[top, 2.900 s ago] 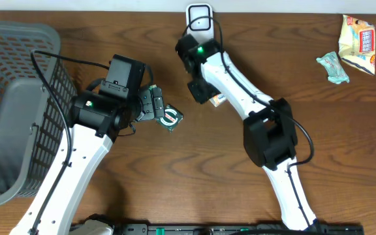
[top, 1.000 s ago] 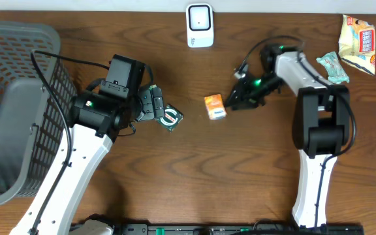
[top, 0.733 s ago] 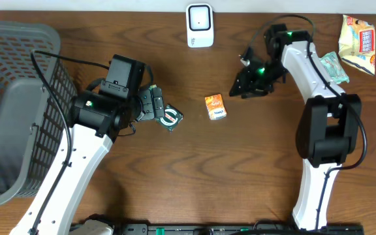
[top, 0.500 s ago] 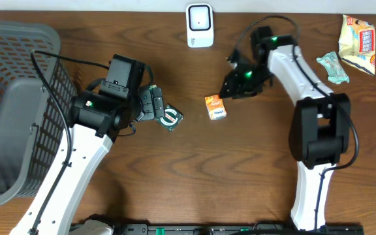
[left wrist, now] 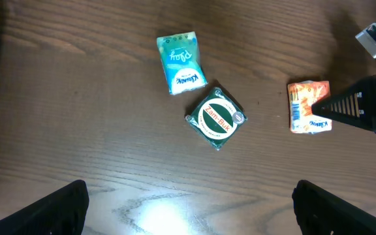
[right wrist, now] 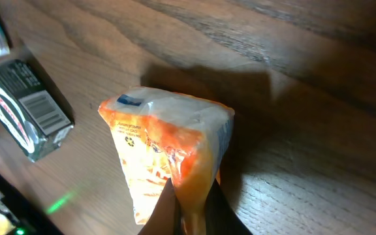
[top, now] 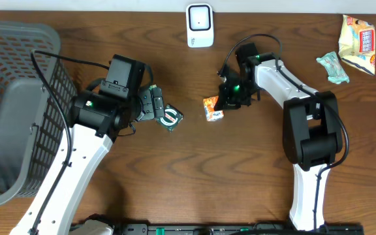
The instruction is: Scan the item barcode
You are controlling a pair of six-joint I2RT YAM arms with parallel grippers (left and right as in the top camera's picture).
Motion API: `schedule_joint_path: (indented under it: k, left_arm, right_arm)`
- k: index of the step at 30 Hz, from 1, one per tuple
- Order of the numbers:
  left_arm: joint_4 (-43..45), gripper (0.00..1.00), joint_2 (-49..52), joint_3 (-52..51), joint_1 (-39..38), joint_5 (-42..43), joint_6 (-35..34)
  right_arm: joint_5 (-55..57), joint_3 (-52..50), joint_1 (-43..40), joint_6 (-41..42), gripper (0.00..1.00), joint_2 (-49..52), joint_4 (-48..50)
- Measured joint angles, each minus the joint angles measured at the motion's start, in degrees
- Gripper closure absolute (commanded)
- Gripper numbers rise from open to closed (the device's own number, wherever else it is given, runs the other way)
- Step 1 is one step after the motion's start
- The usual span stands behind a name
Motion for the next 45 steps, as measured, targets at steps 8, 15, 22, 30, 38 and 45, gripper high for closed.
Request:
schedule_joint_path:
  k: [8, 15, 22, 30, 38, 45]
  left_arm:
    - [0.0, 0.02, 0.0, 0.0, 0.0, 0.0, 0.0]
    - [0.0, 0.02, 0.0, 0.0, 0.0, 0.0, 0.0]
    - [0.0, 0.02, 0.0, 0.0, 0.0, 0.0, 0.0]
    - [0.0, 0.02, 0.0, 0.0, 0.0, 0.0, 0.0]
    - [0.0, 0.02, 0.0, 0.0, 0.0, 0.0, 0.0]
    - [0.0, 0.02, 0.0, 0.0, 0.0, 0.0, 0.0]
  right_arm:
    - [-13.5, -0.1, -1.4, -3.1, 0.99, -0.5, 0.2]
    - [-34.6, -0.1, -7.2, -10.8, 0.99, -7.6, 0.7]
    - [-45.3, -0.1, -12.6, -16.6, 0.99, -10.2, 0.8]
    - [-51.2, -0.1, -15.1, -22.7, 0.99, -10.2, 1.0]
    - [-52.0, -0.1, -14.3, -25.1, 0.99, -10.2, 2.8]
    - [-50.8, -0.1, -13.5, -25.6, 0.99, -10.2, 2.7]
